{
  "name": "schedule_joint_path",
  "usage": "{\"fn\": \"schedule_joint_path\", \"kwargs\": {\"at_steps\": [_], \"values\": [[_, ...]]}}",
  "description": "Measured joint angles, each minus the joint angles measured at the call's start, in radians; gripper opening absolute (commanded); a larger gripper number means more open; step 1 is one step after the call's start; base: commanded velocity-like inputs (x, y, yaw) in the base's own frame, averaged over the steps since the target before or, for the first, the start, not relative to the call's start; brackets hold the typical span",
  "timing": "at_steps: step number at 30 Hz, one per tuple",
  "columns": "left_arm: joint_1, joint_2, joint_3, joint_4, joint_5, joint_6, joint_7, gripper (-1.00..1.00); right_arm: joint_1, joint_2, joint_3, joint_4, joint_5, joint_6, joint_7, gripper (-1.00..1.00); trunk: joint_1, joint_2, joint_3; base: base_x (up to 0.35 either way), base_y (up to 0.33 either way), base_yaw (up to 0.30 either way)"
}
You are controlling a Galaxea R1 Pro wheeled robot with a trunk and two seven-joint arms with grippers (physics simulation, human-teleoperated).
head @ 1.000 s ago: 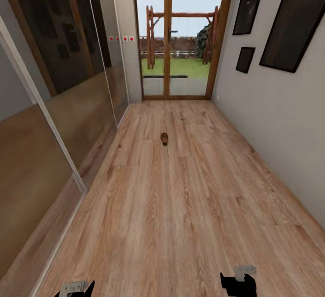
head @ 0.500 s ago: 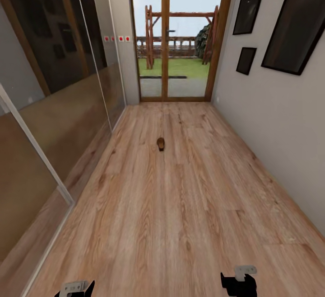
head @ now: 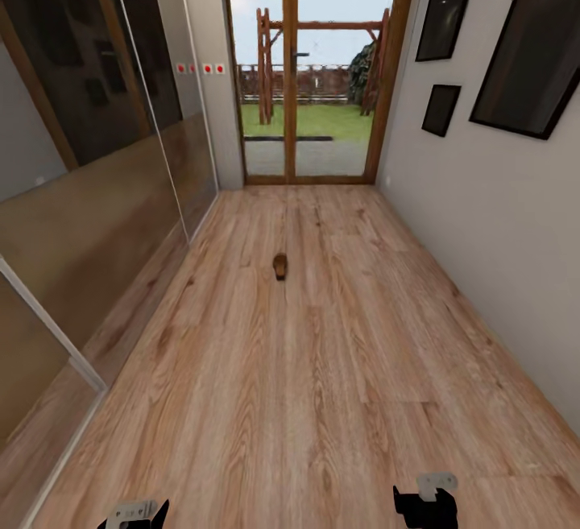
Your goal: Pick up the two gym shoes and the two sandals from the corridor floor and place them onto the hallstand (shoe rack) in the corridor, making sure they are on the rack and not on the floor. Arrange them so the two gym shoes are next to each other and the two sandals are next to each other.
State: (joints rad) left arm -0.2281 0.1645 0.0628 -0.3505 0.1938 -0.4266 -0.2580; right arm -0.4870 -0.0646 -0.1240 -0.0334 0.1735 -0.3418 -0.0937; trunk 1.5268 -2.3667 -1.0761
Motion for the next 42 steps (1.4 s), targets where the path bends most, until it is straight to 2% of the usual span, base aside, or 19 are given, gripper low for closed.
{"fn": "schedule_joint_path", "kwargs": {"at_steps": [42], "values": [[0.0, 0.002, 0.002, 0.0, 0.0, 0.0, 0.0, 1.0, 0.0, 0.001, 0.0, -0.001, -0.001, 0.0, 0.0, 1.0, 0.0, 0.0, 0.0, 0.31, -0.127, 0.0]]}}
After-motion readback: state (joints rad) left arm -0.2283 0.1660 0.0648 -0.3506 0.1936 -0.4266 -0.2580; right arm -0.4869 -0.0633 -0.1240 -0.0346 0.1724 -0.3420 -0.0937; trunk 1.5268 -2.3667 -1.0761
